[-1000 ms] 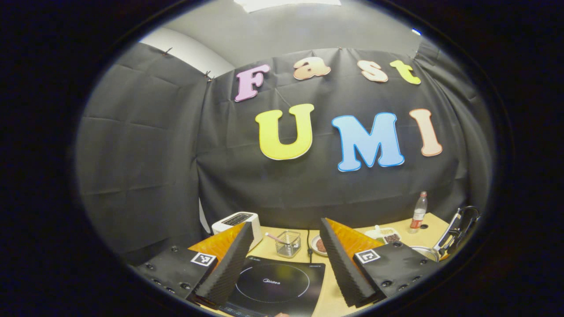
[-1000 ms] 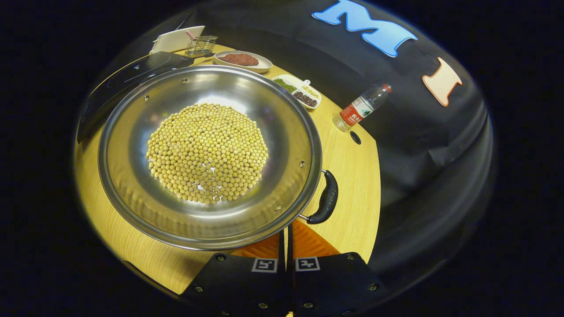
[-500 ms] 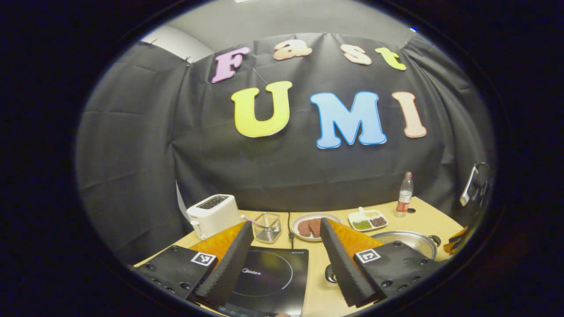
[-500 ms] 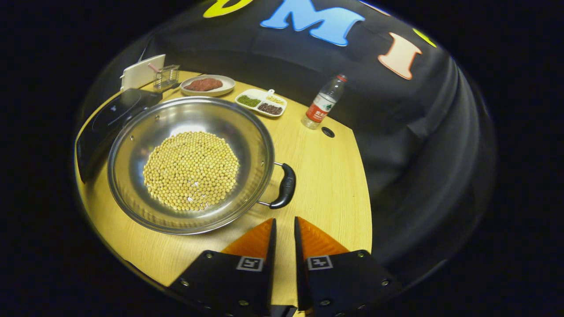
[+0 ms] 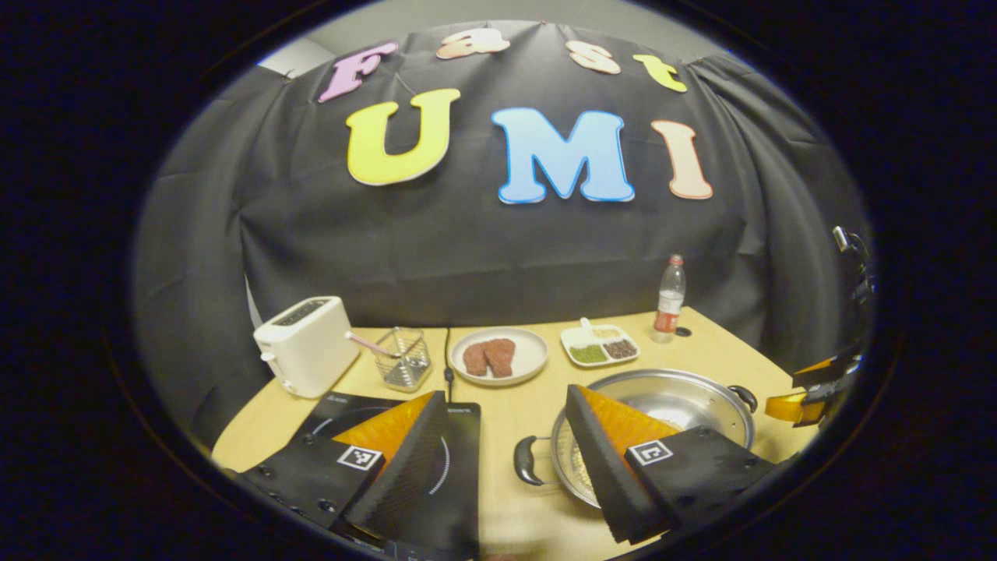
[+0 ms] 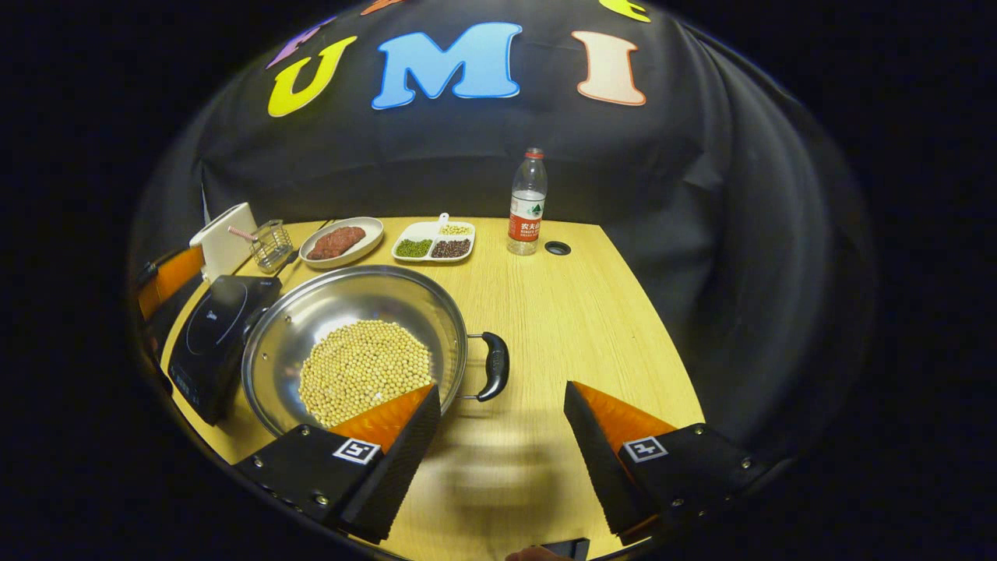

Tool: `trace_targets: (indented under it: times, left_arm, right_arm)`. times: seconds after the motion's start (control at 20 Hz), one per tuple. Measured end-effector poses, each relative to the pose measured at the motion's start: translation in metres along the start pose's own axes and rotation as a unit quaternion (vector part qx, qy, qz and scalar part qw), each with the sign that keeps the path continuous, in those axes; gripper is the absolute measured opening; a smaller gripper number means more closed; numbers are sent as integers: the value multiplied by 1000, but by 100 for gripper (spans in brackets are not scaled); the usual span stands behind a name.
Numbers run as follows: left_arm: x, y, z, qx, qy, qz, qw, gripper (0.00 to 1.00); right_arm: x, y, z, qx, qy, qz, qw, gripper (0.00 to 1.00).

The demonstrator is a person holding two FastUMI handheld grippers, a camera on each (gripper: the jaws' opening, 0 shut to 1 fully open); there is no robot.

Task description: First push the handle of the pot to place it horizontally, then grasp the pot with both hands and set it on the induction cooktop.

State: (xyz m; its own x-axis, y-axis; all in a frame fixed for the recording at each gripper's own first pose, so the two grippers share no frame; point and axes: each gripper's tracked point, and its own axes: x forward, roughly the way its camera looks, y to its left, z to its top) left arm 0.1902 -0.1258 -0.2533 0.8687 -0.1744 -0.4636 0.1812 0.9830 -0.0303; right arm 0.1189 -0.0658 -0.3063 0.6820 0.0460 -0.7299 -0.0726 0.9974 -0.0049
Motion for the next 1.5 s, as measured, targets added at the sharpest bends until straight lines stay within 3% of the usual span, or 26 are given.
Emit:
trace_targets:
  times: [0.2, 0.65, 1.0, 1.2, 1.25, 1.3, 1.35, 1.4, 1.45, 1.5]
  left_arm:
    - [26, -14, -36, -18, 55, -16, 998, 99]
    - [68, -20, -110, -22, 158, -7, 987, 100]
    - [82, -24, -132, -30, 187, -6, 982, 100]
    - [88, -20, -144, -35, 197, 8, 980, 98]
    - [90, -20, -143, -37, 196, 10, 980, 92]
    - [91, -21, -143, -38, 195, 11, 980, 91]
    - [92, -22, -144, -38, 194, 10, 980, 84]
    - [94, -23, -143, -36, 192, 10, 981, 87]
    - [94, -23, -144, -34, 191, 11, 981, 80]
    - [94, -22, -143, -35, 189, 12, 981, 83]
  right_arm:
    - [15, 9, 1, 32, 8, 21, 999, 98]
    - [53, 21, 2, 60, 25, 38, 997, 100]
    - [76, 23, 5, 59, 22, 33, 997, 100]
    - [85, 21, 0, 61, 31, 30, 997, 81]
    - [84, 18, 1, 52, 28, 21, 998, 78]
    - [86, 15, 0, 45, 23, 18, 999, 70]
    - [84, 15, 1, 41, 21, 19, 999, 66]
    - [86, 16, 0, 38, 20, 20, 999, 63]
    - [86, 15, 0, 34, 19, 20, 999, 64]
    - [84, 15, 0, 29, 19, 20, 999, 61]
